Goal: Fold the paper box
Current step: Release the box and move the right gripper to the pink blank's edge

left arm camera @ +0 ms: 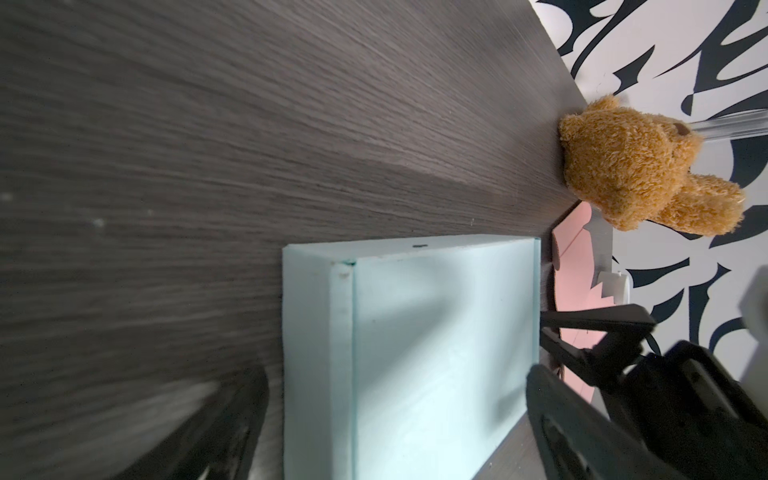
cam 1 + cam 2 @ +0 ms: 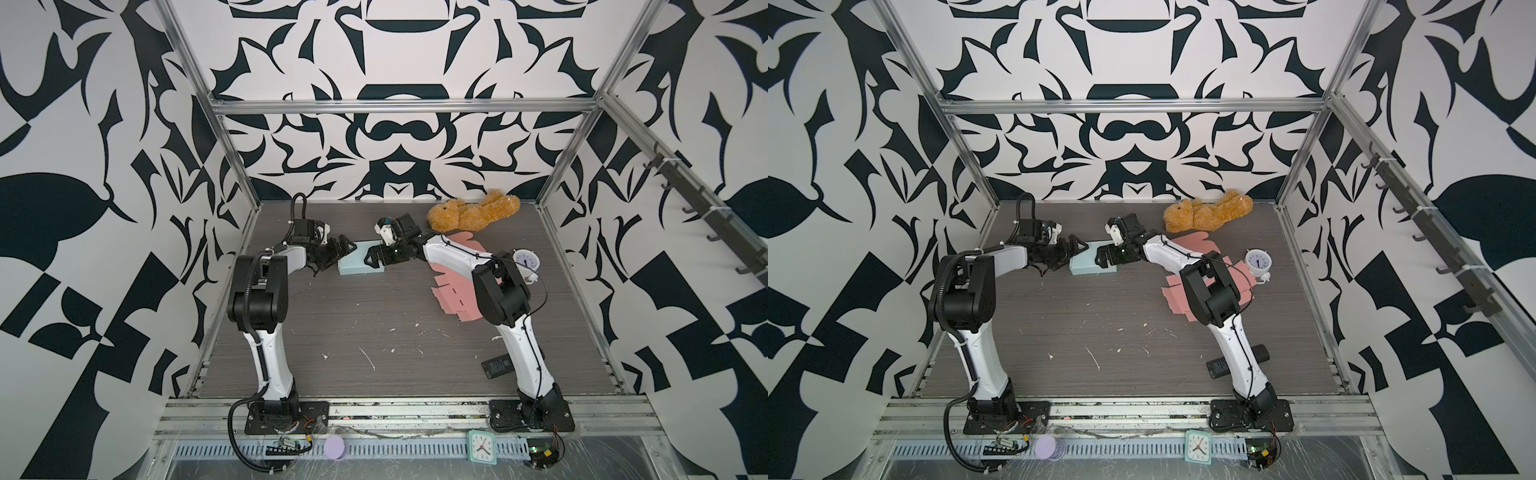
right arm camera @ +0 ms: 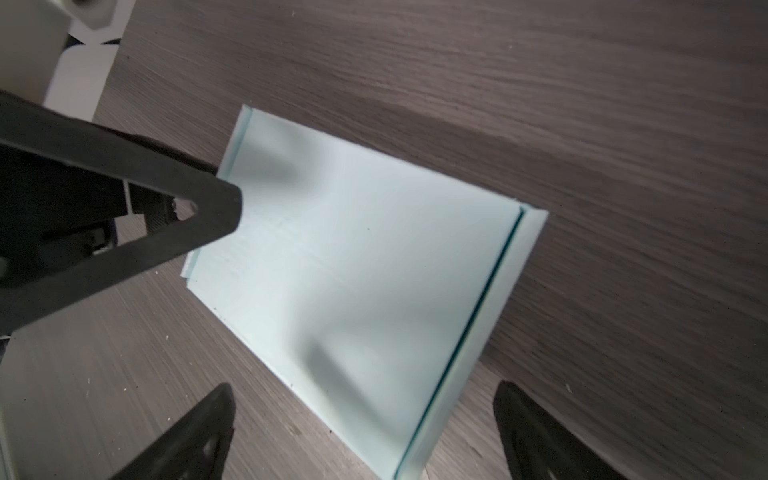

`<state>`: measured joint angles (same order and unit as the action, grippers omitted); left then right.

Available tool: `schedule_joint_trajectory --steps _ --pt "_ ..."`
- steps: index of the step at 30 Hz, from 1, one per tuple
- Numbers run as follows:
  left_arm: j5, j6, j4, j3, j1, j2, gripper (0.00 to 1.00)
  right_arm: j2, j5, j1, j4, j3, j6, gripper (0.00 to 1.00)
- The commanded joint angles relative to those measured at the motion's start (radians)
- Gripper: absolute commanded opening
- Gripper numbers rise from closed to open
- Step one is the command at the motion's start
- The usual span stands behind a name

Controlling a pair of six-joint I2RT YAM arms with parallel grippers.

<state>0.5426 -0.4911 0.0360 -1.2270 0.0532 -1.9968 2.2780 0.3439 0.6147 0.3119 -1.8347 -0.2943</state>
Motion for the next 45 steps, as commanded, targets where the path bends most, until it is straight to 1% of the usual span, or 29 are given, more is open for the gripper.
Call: schedule_joint_trajectory --steps 1,4,8,11,15,19,25,30,35,38,42,43,45 --pt "-0.001 -0.001 0.001 0.031 -0.011 0.065 0.99 -0.105 -0.038 -0.007 -0.032 0.023 0.011 0.99" --pt "-0.053 0.029 0.071 0.034 -0.011 0.103 0.99 -0.152 -0.044 -0.007 0.000 0.055 0.043 0.99" --pt "-0.107 0.055 0.128 0.073 -0.010 0.183 0.99 -0.251 -0.096 -0.008 0.046 0.150 0.079 1.00" --pt "-0.119 0.057 0.141 0.119 -0.010 0.254 0.99 -0.327 -0.131 -0.007 0.080 0.223 0.110 1.00" --pt "-0.103 0.047 0.152 0.189 -0.005 0.347 0.99 -0.422 -0.182 -0.007 0.142 0.325 0.145 1.00" --pt "-0.119 0.022 0.151 0.271 0.037 0.445 0.99 -0.496 -0.227 -0.003 0.210 0.414 0.165 0.99" --pt "-0.161 -0.025 0.153 0.380 0.141 0.601 0.99 -0.596 -0.334 0.003 0.289 0.533 0.191 0.97" --pt "-0.223 -0.070 0.172 0.453 0.264 0.714 0.99 -0.629 -0.422 0.006 0.331 0.598 0.217 0.95" --pt "-0.306 -0.142 0.183 0.515 0.403 0.833 0.99 -0.622 -0.451 0.019 0.329 0.629 0.230 0.93" --pt "-0.354 -0.188 0.185 0.545 0.468 0.878 0.99 -0.598 -0.476 0.031 0.327 0.624 0.239 0.91" --pt "-0.412 -0.230 0.183 0.566 0.551 0.895 0.99 -0.559 -0.525 0.048 0.326 0.617 0.262 0.88" --pt "-0.425 -0.237 0.183 0.570 0.566 0.894 1.00 -0.545 -0.527 0.052 0.327 0.612 0.264 0.87" --pt "-0.436 -0.243 0.185 0.573 0.582 0.888 1.00 -0.522 -0.571 0.058 0.329 0.604 0.268 0.84"
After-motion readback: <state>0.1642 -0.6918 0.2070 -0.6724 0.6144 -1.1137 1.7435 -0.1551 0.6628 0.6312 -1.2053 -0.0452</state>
